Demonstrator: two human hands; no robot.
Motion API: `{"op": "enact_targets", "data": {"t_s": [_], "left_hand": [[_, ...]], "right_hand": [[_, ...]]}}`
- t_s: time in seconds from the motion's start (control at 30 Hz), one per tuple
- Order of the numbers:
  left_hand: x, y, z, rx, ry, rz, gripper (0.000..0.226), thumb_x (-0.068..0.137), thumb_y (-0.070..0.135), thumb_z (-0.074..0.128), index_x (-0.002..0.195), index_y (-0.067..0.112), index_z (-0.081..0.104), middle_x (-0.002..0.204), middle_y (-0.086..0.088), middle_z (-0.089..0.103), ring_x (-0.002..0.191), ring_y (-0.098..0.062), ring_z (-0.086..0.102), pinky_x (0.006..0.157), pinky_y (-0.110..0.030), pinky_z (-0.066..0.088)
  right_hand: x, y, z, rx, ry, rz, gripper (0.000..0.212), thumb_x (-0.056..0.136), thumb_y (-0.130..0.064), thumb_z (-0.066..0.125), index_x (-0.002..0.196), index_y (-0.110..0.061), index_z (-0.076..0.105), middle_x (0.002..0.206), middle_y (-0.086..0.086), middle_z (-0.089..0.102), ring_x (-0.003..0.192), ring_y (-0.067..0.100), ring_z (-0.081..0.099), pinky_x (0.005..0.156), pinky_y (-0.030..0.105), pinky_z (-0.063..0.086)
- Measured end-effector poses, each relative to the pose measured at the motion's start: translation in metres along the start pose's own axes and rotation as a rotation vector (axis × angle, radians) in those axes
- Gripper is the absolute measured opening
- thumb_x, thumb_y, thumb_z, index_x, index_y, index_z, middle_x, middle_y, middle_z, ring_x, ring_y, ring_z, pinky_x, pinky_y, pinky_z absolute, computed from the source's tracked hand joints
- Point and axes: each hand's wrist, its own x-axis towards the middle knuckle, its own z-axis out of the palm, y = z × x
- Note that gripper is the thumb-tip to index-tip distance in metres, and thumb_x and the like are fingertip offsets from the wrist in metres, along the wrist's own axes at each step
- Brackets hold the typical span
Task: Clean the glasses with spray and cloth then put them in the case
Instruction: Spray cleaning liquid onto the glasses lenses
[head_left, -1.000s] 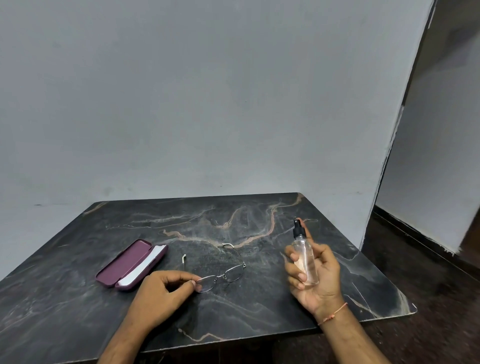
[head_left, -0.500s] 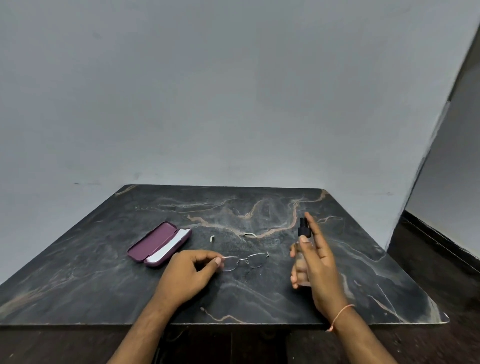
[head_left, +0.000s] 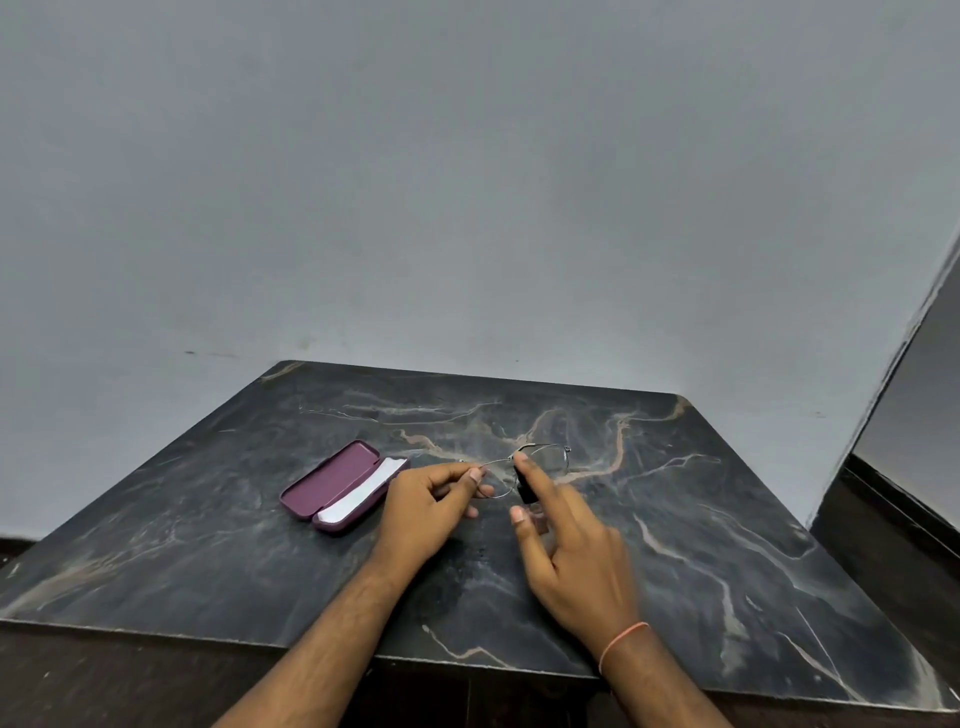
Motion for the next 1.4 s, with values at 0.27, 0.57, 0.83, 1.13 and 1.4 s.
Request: {"op": "enact_targets", "data": {"t_s": [0.27, 0.57, 0.83, 1.13, 1.4], "left_hand": [[-0.007, -0.003, 0.001, -0.051, 0.028, 0.047, 0.014, 0.102, 0.008, 0.074, 0.111, 0.01, 0.085, 0.088, 0.0, 0.086, 0.071, -0.007, 0.08, 0.063, -0.021, 0.062], [-0.006, -0.007, -0.002, -0.033, 0.045, 0.054, 0.014, 0.103, 0.018, 0.075, 0.113, 0.017, 0.085, 0.09, 0.007, 0.086, 0.062, -0.018, 0.079, 0.068, -0.029, 0.065], [-0.006, -0.007, -0.003, -0.026, 0.067, 0.08, 0.013, 0.103, 0.015, 0.075, 0.109, 0.023, 0.084, 0.088, 0.009, 0.086, 0.058, -0.014, 0.077, 0.064, -0.022, 0.062], [-0.006, -0.006, -0.006, -0.021, 0.101, 0.077, 0.013, 0.103, 0.015, 0.073, 0.108, 0.021, 0.084, 0.087, 0.01, 0.086, 0.055, -0.012, 0.075, 0.066, -0.02, 0.062], [-0.005, -0.008, -0.006, 0.011, 0.102, 0.084, 0.014, 0.103, 0.016, 0.073, 0.109, 0.022, 0.084, 0.087, 0.012, 0.085, 0.055, -0.013, 0.075, 0.067, -0.017, 0.061]], "right_hand": [[-0.002, 0.001, 0.005, -0.061, 0.0, 0.016, 0.057, 0.103, -0.051, 0.047, 0.159, -0.052, 0.034, 0.102, -0.017, 0.062, 0.069, 0.003, 0.061, 0.055, 0.027, 0.051], [-0.003, 0.003, 0.01, 0.008, -0.022, 0.042, 0.051, 0.105, -0.042, 0.057, 0.154, -0.046, 0.043, 0.113, -0.015, 0.067, 0.067, -0.004, 0.056, 0.063, 0.029, 0.056], [-0.005, 0.002, 0.003, 0.127, 0.181, 0.158, 0.064, 0.105, -0.032, 0.062, 0.161, -0.049, 0.036, 0.126, -0.011, 0.069, 0.098, 0.013, 0.063, 0.069, 0.032, 0.054], [-0.002, 0.01, 0.002, 0.16, 0.229, 0.311, 0.058, 0.103, -0.029, 0.063, 0.154, -0.049, 0.045, 0.131, -0.009, 0.073, 0.107, 0.012, 0.07, 0.087, 0.026, 0.051], [0.0, 0.013, 0.003, 0.191, 0.209, 0.323, 0.048, 0.101, -0.029, 0.064, 0.144, -0.049, 0.053, 0.1, -0.014, 0.071, 0.082, 0.003, 0.063, 0.075, 0.026, 0.047]]}}
